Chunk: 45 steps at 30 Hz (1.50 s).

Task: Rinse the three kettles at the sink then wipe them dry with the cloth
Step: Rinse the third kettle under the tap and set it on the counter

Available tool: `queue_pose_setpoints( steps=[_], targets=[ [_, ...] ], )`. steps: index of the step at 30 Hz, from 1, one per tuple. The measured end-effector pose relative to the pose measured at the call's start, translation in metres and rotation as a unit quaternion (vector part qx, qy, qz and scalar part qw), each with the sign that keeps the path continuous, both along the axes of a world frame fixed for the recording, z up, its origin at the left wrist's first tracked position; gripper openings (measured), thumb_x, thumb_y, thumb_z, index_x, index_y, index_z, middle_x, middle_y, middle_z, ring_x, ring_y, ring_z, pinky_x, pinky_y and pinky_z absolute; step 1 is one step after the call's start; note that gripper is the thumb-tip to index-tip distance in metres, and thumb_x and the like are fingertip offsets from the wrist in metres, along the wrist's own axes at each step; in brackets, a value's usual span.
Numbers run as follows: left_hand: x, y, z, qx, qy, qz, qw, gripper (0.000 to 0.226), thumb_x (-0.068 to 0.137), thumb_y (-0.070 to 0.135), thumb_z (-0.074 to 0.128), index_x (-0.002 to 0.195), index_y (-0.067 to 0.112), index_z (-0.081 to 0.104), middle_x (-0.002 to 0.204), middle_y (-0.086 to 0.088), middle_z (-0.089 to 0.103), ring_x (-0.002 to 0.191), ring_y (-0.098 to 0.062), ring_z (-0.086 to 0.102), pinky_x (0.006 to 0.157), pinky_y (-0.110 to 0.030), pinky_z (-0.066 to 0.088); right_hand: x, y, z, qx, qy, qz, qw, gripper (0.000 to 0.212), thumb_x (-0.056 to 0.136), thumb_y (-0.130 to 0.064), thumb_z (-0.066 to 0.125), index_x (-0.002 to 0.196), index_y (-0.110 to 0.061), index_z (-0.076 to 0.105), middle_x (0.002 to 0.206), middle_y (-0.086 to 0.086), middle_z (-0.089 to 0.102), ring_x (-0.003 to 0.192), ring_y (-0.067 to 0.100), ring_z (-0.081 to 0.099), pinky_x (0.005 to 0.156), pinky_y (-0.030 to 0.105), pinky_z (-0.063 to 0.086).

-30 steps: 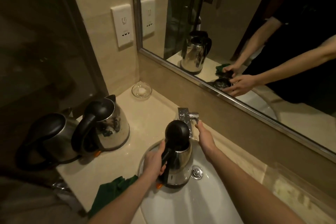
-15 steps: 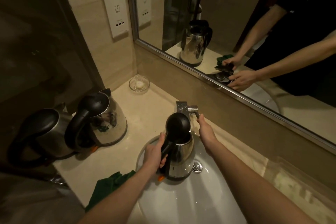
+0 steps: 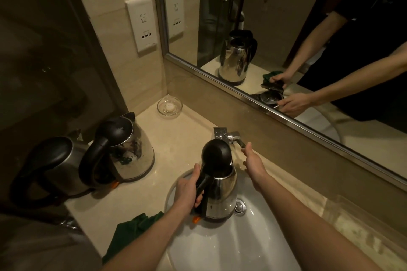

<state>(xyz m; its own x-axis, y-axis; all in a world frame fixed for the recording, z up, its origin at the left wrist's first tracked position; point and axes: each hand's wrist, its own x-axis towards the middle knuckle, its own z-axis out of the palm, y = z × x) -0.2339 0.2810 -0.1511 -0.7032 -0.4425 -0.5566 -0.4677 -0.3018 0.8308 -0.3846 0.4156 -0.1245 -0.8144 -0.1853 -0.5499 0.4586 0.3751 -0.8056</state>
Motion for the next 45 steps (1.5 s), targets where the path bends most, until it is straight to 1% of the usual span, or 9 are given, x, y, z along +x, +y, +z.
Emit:
queue_pose_setpoints(
  steps=[10, 13, 19, 23, 26, 30, 34, 39, 45],
  targets=[
    [0.002, 0.002, -0.005, 0.003, 0.003, -0.004, 1.000, 0.062, 0.095, 0.063, 0.044, 0.091, 0.004, 0.063, 0.056, -0.004, 0.053, 0.041, -0.014, 0.045, 0.040, -0.023, 0.037, 0.019, 0.005, -0.015, -0.006, -0.068, 0.008, 0.998, 0.080, 0.094, -0.065, 0.019, 0.139, -0.004, 0.045, 0.142, 0.013, 0.048, 0.132, 0.028, 0.043, 0.114, 0.046, 0.027],
    [0.003, 0.002, -0.003, 0.006, 0.001, -0.004, 1.000, 0.060, 0.094, 0.064, 0.044, 0.085, 0.008, 0.062, 0.055, -0.003, 0.052, 0.041, -0.014, 0.045, 0.041, -0.024, 0.037, 0.025, 0.003, -0.017, -0.026, -0.082, 0.017, 0.996, 0.083, 0.093, -0.065, 0.017, 0.119, -0.001, 0.063, 0.124, 0.016, 0.062, 0.110, 0.026, 0.055, 0.108, 0.042, 0.034],
    [0.003, 0.000, -0.001, 0.011, -0.001, 0.004, 1.000, 0.061, 0.094, 0.065, 0.043, 0.079, 0.008, 0.060, 0.053, -0.003, 0.051, 0.040, -0.015, 0.044, 0.041, -0.025, 0.036, 0.031, 0.002, -0.014, -0.064, -0.064, 0.010, 0.996, 0.079, 0.099, -0.056, 0.014, 0.116, 0.001, 0.066, 0.120, 0.017, 0.063, 0.086, 0.012, 0.057, 0.089, 0.031, 0.035],
    [0.001, -0.001, 0.000, 0.020, -0.006, 0.009, 1.000, 0.063, 0.093, 0.067, 0.043, 0.077, 0.008, 0.059, 0.052, -0.003, 0.052, 0.040, -0.015, 0.044, 0.041, -0.025, 0.036, 0.032, 0.001, -0.008, -0.067, -0.078, 0.017, 0.995, 0.077, 0.100, -0.054, 0.015, 0.123, 0.005, 0.060, 0.129, 0.020, 0.057, 0.119, 0.027, 0.054, 0.084, 0.029, 0.037],
    [-0.001, 0.000, 0.001, 0.022, -0.015, 0.012, 1.000, 0.064, 0.093, 0.067, 0.042, 0.077, 0.007, 0.058, 0.051, -0.002, 0.051, 0.039, -0.015, 0.043, 0.041, -0.024, 0.035, 0.032, 0.000, -0.005, -0.065, -0.077, 0.018, 0.995, 0.076, 0.100, -0.053, 0.016, 0.125, 0.006, 0.057, 0.132, 0.023, 0.055, 0.127, 0.032, 0.048, 0.095, 0.034, 0.040],
    [-0.003, 0.002, 0.003, 0.022, -0.015, 0.010, 1.000, 0.064, 0.093, 0.067, 0.042, 0.079, 0.007, 0.057, 0.050, -0.001, 0.050, 0.039, -0.015, 0.043, 0.041, -0.025, 0.035, 0.032, -0.001, -0.009, -0.076, -0.070, 0.000, 0.995, 0.076, 0.100, -0.054, 0.017, 0.124, 0.006, 0.058, 0.126, 0.022, 0.058, 0.116, 0.027, 0.054, 0.089, 0.034, 0.040],
    [-0.003, 0.003, 0.006, 0.010, -0.011, 0.012, 1.000, 0.063, 0.095, 0.065, 0.041, 0.080, 0.006, 0.055, 0.047, -0.001, 0.050, 0.038, -0.014, 0.043, 0.040, -0.024, 0.035, 0.031, -0.001, -0.013, -0.076, -0.059, -0.001, 0.995, 0.074, 0.100, -0.054, 0.017, 0.118, 0.002, 0.062, 0.119, 0.018, 0.063, 0.086, 0.014, 0.058, 0.078, 0.029, 0.038],
    [-0.003, 0.003, 0.009, -0.003, -0.009, 0.005, 1.000, 0.063, 0.096, 0.064, 0.039, 0.082, 0.005, 0.056, 0.044, 0.000, 0.048, 0.037, -0.014, 0.042, 0.040, -0.025, 0.035, 0.032, -0.003, -0.016, -0.054, -0.054, -0.001, 0.997, 0.077, 0.098, -0.058, 0.016, 0.108, -0.002, 0.069, 0.108, 0.016, 0.068, 0.085, 0.014, 0.060, 0.063, 0.025, 0.040],
    [-0.003, 0.003, 0.011, -0.005, -0.009, 0.008, 1.000, 0.065, 0.095, 0.065, 0.039, 0.078, 0.005, 0.057, 0.044, 0.000, 0.047, 0.036, -0.015, 0.041, 0.040, -0.024, 0.034, 0.031, -0.002, -0.018, -0.078, -0.053, -0.014, 0.995, 0.071, 0.100, -0.053, 0.018, 0.110, -0.002, 0.065, 0.084, 0.003, 0.063, 0.076, 0.010, 0.055, 0.076, 0.030, 0.038]
  ],
)
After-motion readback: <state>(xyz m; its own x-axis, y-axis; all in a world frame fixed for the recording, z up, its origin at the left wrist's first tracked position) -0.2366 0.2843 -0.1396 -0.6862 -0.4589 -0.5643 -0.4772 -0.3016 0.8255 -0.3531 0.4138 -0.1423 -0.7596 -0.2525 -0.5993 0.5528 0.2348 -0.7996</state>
